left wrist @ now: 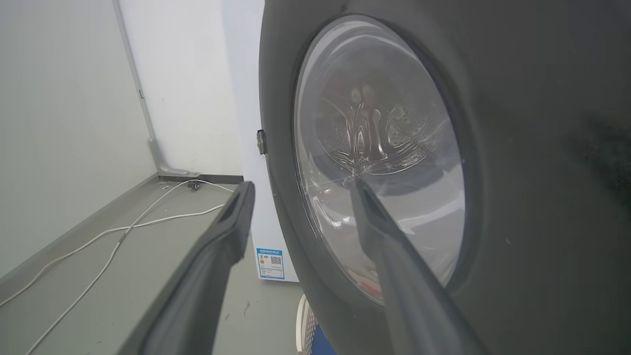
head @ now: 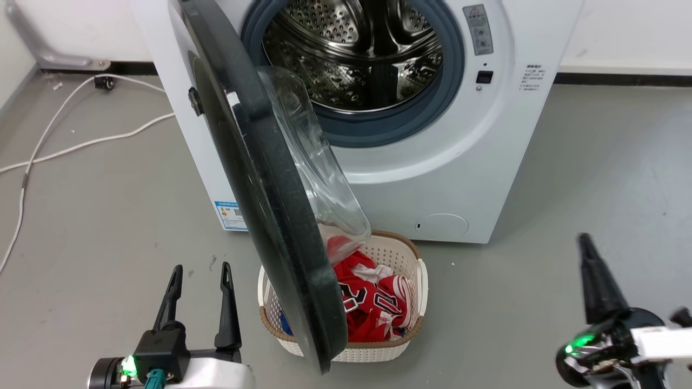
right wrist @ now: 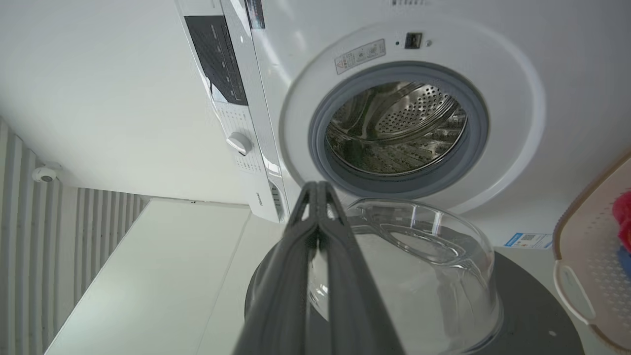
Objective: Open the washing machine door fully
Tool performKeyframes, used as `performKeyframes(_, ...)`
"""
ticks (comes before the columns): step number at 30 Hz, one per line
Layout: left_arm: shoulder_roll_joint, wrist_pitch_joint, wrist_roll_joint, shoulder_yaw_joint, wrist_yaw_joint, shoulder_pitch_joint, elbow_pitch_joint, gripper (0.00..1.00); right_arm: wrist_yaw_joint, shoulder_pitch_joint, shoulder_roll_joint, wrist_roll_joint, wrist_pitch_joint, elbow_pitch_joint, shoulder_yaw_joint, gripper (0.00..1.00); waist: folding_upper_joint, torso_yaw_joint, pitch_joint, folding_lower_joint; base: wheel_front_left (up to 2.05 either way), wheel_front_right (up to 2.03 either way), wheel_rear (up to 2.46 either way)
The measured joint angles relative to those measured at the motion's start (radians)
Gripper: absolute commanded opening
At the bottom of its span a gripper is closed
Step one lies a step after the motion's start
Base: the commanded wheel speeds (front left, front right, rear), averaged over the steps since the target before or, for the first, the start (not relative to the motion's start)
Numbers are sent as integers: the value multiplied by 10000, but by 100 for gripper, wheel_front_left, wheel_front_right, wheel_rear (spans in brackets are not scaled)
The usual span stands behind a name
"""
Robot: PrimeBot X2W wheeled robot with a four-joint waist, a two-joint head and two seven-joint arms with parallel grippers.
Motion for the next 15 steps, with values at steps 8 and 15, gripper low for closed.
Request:
performKeyframes(8,2,0,61,84,-13,256,-61,100,-2,704,-487,-4249,-2978,-240,134,0,0,-130,-292,0,0,0,0)
performKeyframes(15,2,0,63,100,-69,366,-111,100,0,761,-291,-11783,-3266,-884,-512,0,0,-228,-349,0,0,0,0)
